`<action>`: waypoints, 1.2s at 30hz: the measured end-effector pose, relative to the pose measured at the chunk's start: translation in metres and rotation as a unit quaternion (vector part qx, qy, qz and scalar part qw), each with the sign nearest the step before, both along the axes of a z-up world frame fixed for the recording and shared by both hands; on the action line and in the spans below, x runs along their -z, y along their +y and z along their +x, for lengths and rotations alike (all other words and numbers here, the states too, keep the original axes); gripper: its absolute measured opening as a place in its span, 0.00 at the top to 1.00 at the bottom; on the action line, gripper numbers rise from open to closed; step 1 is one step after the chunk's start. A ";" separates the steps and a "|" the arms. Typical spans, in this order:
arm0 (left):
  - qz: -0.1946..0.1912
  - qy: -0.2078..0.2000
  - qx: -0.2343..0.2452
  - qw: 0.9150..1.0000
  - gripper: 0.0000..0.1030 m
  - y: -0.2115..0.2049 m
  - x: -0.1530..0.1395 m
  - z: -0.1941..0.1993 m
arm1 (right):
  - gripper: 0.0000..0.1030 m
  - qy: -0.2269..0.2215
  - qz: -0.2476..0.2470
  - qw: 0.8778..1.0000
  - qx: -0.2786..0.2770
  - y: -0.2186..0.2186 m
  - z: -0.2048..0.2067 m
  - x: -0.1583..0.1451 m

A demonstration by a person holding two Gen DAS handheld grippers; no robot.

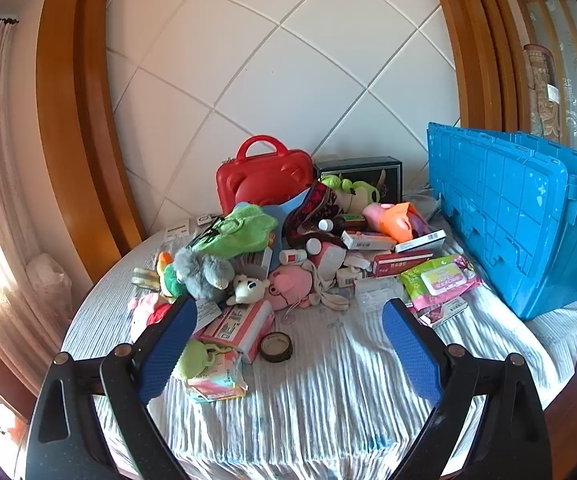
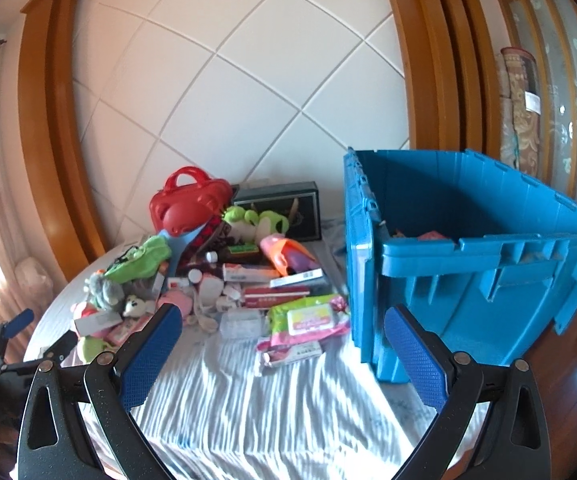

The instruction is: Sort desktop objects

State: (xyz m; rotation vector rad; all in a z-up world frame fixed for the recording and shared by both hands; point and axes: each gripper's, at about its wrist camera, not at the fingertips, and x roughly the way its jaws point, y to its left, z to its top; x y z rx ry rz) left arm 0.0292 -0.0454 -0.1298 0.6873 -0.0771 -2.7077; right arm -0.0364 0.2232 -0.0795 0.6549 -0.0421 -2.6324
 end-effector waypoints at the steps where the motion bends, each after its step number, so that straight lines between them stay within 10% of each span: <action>1: 0.001 -0.004 -0.003 1.000 0.08 -0.003 0.002 -0.002 | 0.00 -0.002 0.000 1.000 -0.002 -0.003 -0.002 0.002; 22: -0.001 -0.021 -0.055 0.998 0.08 -0.178 0.020 -0.084 | 0.00 -0.050 0.034 0.993 -0.099 -0.220 -0.101 0.033; 36: -0.016 -0.044 0.033 0.998 0.08 -0.271 0.021 -0.192 | 0.00 -0.126 0.017 0.983 -0.134 -0.351 -0.193 0.082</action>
